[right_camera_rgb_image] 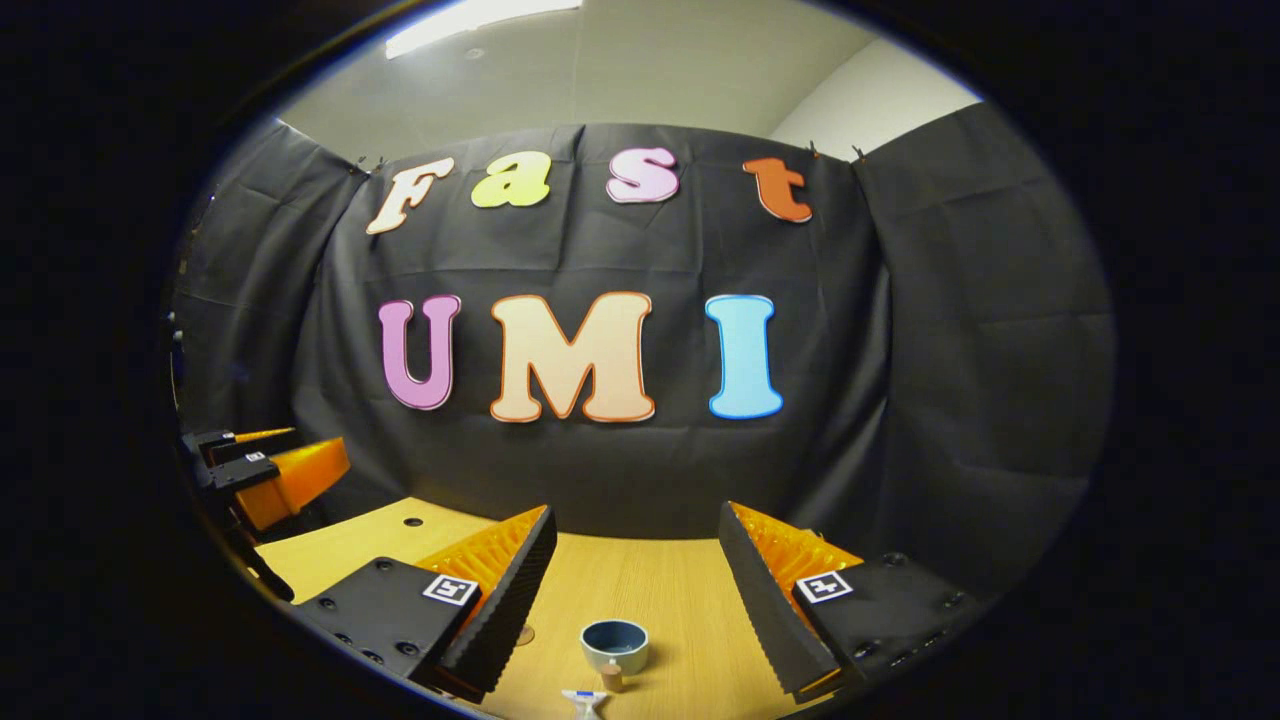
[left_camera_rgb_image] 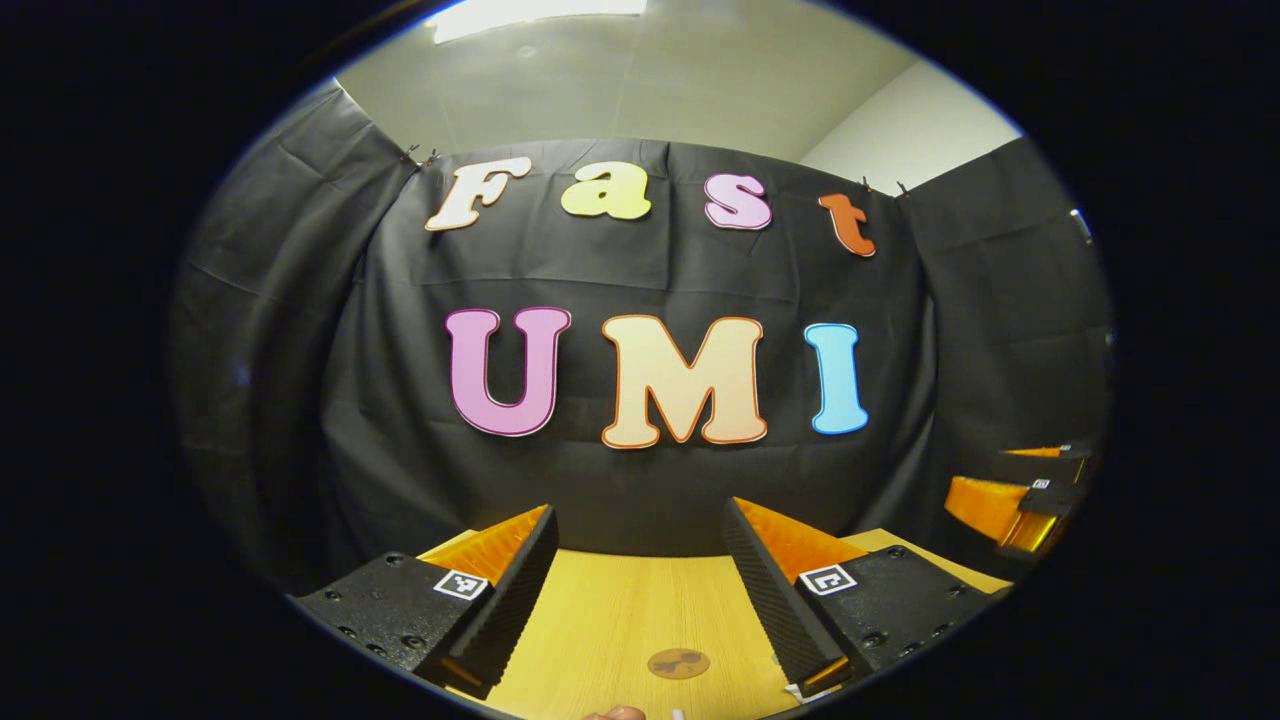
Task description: Put the toothbrush and toothpaste on the desktop into the cup, then pick up the cup and place it on the coaster on the desktop.
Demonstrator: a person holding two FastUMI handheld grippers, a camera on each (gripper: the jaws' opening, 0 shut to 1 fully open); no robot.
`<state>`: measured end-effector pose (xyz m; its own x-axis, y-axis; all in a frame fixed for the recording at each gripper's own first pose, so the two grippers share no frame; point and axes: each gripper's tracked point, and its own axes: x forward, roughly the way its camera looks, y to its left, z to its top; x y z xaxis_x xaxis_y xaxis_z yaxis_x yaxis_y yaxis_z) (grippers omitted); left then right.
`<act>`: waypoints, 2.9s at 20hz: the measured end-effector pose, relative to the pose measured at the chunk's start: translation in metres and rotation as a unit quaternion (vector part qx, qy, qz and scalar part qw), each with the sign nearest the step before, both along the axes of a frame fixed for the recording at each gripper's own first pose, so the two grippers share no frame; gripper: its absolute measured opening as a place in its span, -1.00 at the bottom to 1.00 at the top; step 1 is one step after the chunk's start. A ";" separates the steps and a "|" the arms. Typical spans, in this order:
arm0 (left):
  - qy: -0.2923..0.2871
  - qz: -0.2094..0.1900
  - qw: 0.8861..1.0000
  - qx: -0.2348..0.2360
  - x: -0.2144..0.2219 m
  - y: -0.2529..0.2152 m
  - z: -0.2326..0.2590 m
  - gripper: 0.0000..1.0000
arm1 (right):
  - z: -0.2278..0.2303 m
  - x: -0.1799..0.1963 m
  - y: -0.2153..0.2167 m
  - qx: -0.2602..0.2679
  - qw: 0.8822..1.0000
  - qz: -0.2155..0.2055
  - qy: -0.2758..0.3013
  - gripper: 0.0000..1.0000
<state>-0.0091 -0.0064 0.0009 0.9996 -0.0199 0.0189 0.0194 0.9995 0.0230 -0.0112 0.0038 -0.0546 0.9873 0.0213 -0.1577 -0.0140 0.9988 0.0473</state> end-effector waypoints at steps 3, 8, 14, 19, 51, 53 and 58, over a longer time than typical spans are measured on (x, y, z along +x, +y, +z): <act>0.002 0.004 1.000 0.003 0.000 0.004 -0.002 0.93 | -0.034 -0.002 0.002 0.006 0.999 0.007 0.050 0.99; 0.000 0.013 1.000 0.008 -0.001 0.014 0.000 0.99 | -0.095 -0.009 0.016 0.001 0.991 0.035 0.131 0.99; 0.010 0.026 1.000 0.007 -0.001 0.026 -0.007 0.93 | -0.165 -0.027 0.043 -0.029 0.970 0.088 0.224 0.99; 0.017 0.041 0.999 0.008 -0.002 0.039 -0.012 0.93 | -0.212 -0.041 0.058 -0.045 0.949 0.121 0.288 1.00; 0.189 -0.011 0.982 -0.004 -0.013 0.009 -0.128 0.94 | -0.341 -0.108 0.068 -0.086 0.835 0.170 0.516 -0.65; 0.231 -0.022 0.973 -0.009 -0.021 0.002 -0.153 0.94 | -0.341 -0.108 0.068 -0.086 0.835 0.168 0.517 -0.65; 0.341 -0.038 0.939 0.000 -0.042 -0.009 -0.215 0.94 | -0.340 -0.107 0.069 -0.086 0.835 0.172 0.515 -0.65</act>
